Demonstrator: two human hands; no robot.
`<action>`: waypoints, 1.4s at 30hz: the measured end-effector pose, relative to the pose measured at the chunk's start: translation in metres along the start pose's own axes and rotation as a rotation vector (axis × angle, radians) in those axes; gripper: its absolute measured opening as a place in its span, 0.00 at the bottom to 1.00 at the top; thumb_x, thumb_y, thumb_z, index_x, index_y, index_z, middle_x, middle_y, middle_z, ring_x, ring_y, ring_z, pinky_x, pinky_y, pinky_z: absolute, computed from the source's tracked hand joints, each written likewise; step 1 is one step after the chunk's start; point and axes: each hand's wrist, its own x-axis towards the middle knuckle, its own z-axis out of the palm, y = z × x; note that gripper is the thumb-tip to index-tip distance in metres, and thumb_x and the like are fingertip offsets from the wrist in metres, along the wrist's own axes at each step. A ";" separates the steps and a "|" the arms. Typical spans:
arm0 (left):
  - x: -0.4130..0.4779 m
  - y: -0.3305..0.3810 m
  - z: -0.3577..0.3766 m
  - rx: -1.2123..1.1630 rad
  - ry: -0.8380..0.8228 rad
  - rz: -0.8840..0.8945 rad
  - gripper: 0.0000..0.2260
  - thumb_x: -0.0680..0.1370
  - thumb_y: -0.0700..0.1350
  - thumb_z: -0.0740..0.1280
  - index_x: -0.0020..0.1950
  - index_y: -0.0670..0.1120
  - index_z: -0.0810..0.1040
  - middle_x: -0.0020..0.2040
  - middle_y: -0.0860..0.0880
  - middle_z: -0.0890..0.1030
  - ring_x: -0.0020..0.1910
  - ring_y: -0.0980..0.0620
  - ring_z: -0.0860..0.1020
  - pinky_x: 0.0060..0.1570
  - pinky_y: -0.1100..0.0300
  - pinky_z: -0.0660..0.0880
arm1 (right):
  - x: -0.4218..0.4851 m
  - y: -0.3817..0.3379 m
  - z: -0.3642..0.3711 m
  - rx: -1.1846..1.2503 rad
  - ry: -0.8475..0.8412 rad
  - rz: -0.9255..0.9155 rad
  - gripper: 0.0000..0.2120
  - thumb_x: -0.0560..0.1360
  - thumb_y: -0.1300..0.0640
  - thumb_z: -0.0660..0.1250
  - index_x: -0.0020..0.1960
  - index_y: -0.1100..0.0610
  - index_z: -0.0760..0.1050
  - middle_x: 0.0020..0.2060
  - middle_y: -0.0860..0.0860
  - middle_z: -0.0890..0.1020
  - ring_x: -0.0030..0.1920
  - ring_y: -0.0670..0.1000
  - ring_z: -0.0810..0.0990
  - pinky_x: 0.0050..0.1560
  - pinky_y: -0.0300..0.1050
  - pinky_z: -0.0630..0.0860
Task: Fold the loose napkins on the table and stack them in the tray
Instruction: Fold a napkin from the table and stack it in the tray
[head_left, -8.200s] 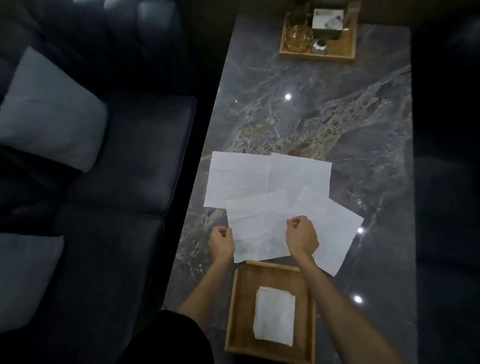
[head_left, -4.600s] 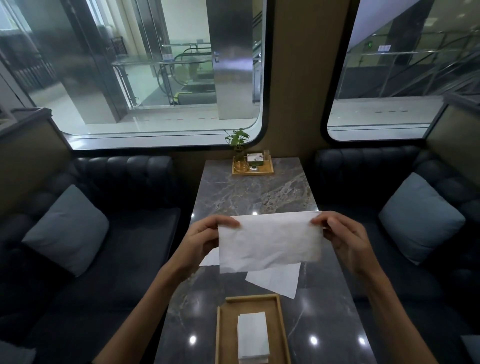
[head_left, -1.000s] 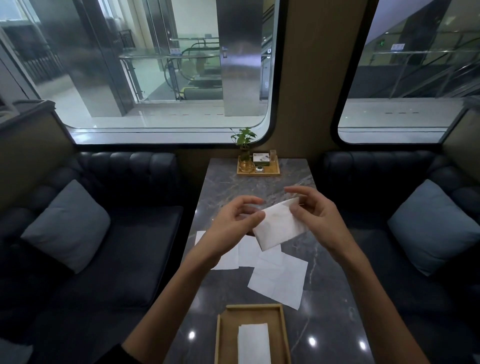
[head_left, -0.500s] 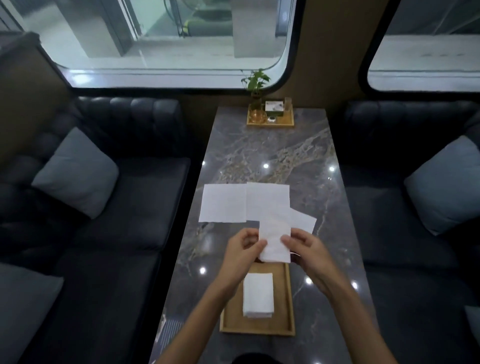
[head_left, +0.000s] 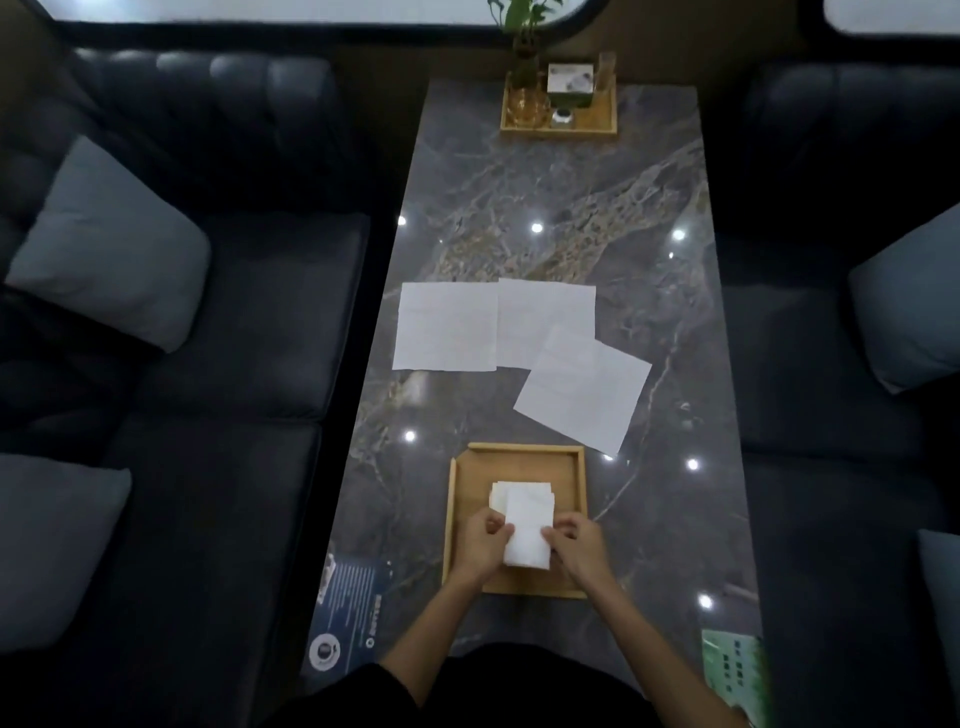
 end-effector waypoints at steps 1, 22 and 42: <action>0.009 -0.002 0.002 0.014 0.016 -0.005 0.05 0.78 0.38 0.68 0.43 0.44 0.75 0.43 0.46 0.79 0.46 0.47 0.78 0.44 0.57 0.75 | 0.002 -0.004 0.002 -0.023 0.012 -0.008 0.06 0.73 0.62 0.73 0.47 0.57 0.76 0.43 0.54 0.82 0.46 0.55 0.82 0.46 0.49 0.80; 0.043 -0.014 0.003 0.390 0.009 0.010 0.11 0.80 0.48 0.65 0.60 0.46 0.70 0.57 0.46 0.80 0.54 0.46 0.80 0.55 0.50 0.80 | 0.020 0.007 0.014 -0.295 0.015 -0.185 0.19 0.77 0.56 0.66 0.65 0.52 0.65 0.59 0.50 0.77 0.53 0.50 0.79 0.51 0.45 0.78; 0.032 -0.019 0.005 0.393 0.044 0.221 0.14 0.81 0.40 0.58 0.66 0.46 0.73 0.60 0.45 0.78 0.56 0.47 0.78 0.58 0.52 0.78 | 0.013 0.016 0.007 -0.337 0.031 -0.272 0.13 0.81 0.56 0.59 0.65 0.49 0.72 0.59 0.48 0.77 0.54 0.46 0.77 0.52 0.42 0.77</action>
